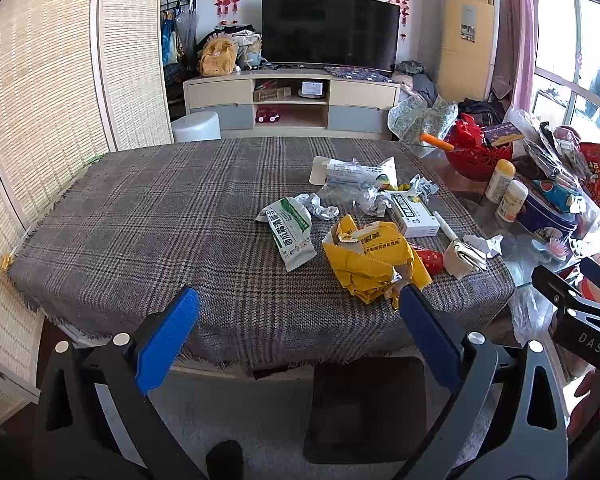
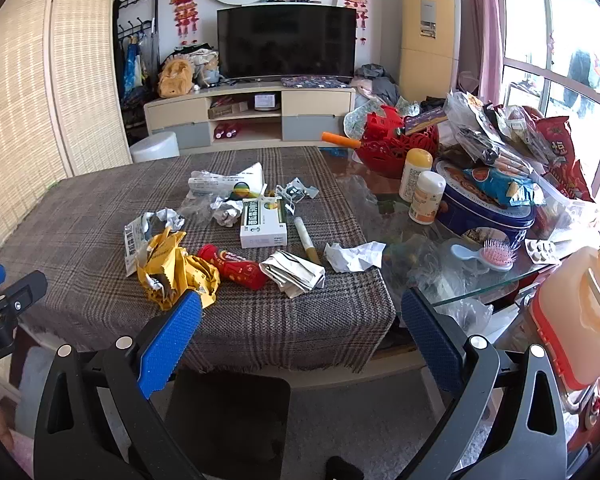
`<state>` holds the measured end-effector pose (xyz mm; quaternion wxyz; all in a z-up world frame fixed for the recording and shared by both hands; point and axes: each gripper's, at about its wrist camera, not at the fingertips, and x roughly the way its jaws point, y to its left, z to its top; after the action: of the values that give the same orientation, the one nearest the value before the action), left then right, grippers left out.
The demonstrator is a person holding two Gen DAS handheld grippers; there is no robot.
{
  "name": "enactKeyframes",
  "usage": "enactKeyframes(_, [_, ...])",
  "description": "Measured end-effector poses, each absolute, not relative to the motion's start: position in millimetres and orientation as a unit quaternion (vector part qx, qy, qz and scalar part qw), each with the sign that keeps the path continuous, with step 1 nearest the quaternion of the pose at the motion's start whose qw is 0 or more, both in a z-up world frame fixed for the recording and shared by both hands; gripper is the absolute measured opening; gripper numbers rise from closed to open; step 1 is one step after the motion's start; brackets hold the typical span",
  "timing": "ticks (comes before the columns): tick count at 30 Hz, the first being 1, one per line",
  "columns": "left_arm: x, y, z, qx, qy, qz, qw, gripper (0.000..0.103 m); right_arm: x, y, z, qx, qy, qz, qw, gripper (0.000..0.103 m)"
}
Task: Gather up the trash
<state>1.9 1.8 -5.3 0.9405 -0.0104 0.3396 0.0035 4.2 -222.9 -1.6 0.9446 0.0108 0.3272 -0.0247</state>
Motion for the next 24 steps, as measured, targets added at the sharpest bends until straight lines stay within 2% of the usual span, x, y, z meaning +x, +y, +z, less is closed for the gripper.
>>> enactKeyframes(9, [7,-9,-19,0.021,0.355,-0.002,0.935,0.095,14,-232,-26,0.015,0.370,0.012,0.929,0.100])
enactKeyframes(24, [49,-33,-41,-0.009,0.426,-0.051,0.903,0.094,48,-252,-50,0.034,0.410,0.026,0.911,0.099])
